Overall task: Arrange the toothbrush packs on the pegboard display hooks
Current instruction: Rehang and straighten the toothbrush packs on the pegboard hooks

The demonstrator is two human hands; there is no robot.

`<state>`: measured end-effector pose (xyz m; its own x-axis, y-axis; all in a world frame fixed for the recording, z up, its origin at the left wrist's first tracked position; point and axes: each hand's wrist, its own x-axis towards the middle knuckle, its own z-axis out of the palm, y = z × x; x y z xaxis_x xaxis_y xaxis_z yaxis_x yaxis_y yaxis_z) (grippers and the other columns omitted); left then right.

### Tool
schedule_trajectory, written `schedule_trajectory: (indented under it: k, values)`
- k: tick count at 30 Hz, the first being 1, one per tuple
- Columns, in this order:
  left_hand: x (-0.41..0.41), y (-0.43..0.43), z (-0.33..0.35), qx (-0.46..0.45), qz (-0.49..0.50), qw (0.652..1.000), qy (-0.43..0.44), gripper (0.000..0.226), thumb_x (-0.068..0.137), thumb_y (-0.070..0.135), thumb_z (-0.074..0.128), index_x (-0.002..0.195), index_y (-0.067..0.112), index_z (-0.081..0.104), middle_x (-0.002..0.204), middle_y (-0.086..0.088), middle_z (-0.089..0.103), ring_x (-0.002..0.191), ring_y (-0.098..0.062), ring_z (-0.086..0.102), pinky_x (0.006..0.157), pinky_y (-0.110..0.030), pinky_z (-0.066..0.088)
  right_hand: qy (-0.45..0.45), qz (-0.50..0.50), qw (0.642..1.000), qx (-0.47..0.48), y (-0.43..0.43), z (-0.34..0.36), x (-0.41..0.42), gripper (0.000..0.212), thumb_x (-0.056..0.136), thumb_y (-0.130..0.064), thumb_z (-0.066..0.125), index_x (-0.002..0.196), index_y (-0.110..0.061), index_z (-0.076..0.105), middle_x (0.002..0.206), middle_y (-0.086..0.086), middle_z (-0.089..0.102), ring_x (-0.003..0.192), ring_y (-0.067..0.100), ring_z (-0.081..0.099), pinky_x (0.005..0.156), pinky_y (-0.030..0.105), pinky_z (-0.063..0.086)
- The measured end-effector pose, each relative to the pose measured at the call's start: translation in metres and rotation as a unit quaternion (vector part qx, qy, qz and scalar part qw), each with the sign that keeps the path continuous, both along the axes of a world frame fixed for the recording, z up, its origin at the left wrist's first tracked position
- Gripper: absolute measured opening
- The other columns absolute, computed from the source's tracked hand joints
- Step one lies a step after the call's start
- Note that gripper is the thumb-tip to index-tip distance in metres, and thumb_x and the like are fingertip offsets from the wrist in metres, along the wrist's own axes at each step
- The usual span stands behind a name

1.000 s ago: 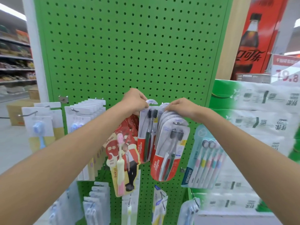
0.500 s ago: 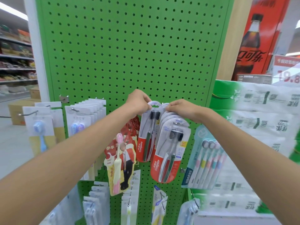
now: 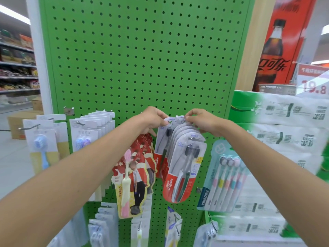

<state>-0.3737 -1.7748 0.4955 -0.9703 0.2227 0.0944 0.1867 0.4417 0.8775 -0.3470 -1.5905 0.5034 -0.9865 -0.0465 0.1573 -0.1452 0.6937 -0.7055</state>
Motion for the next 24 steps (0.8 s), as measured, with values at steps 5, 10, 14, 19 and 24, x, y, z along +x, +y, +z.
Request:
schedule_trajectory:
  k: [5, 10, 14, 19, 24]
  values:
    - [-0.001, 0.012, 0.000, 0.025, -0.021, 0.999, -0.012, 0.022, 0.096, 0.002, 0.056, 0.115, 0.005, 0.066, 0.108, -0.013, 0.070, 0.101, -0.027, 0.068, 0.081, -0.052, 0.058, 0.009, -0.004, 1.000, 0.019, 0.000, 0.000, -0.002, 0.021, 0.104, -0.015, 0.041, 0.113, -0.009, 0.059, 0.084, 0.001, 0.057, 0.062, 0.010, 0.050, 0.044, 0.016, 0.039]
    - [-0.008, 0.025, -0.004, 0.076, -0.022, 0.996, -0.033, 0.019, 0.094, 0.001, 0.059, 0.111, 0.003, 0.066, 0.110, -0.014, 0.068, 0.099, -0.027, 0.068, 0.072, -0.049, 0.060, 0.014, -0.007, 0.999, 0.029, 0.006, -0.001, -0.004, 0.019, 0.102, -0.012, 0.044, 0.108, -0.007, 0.062, 0.090, 0.006, 0.062, 0.069, 0.012, 0.055, 0.056, 0.020, 0.048]
    - [-0.013, 0.032, -0.008, 0.102, -0.017, 0.994, -0.046, 0.010, 0.089, 0.000, 0.065, 0.098, 0.005, 0.066, 0.108, -0.013, 0.069, 0.093, -0.023, 0.069, 0.066, -0.039, 0.060, 0.031, -0.013, 0.998, 0.054, 0.016, 0.001, -0.009, 0.018, 0.099, -0.009, 0.049, 0.105, -0.004, 0.065, 0.091, 0.005, 0.063, 0.074, 0.012, 0.054, 0.067, 0.024, 0.046]
    - [-0.026, 0.028, -0.002, 0.069, -0.011, 0.998, 0.003, 0.007, 0.091, 0.001, 0.063, 0.097, 0.003, 0.066, 0.102, -0.008, 0.069, 0.089, -0.018, 0.068, 0.078, -0.034, 0.059, 0.028, -0.002, 0.996, 0.086, 0.025, -0.002, -0.015, 0.017, 0.099, -0.013, 0.053, 0.107, -0.007, 0.067, 0.096, 0.004, 0.067, 0.079, 0.012, 0.057, 0.072, 0.026, 0.049]
    - [-0.041, 0.030, 0.002, -0.049, 0.006, 0.995, 0.081, 0.008, 0.092, 0.005, 0.064, 0.089, 0.013, 0.066, 0.099, -0.002, 0.064, 0.098, -0.019, 0.063, 0.084, -0.033, 0.055, 0.035, 0.011, 0.994, 0.102, 0.033, -0.003, -0.021, 0.016, 0.097, -0.019, 0.060, 0.103, -0.010, 0.072, 0.101, 0.007, 0.072, 0.085, 0.017, 0.062, 0.077, 0.029, 0.051]
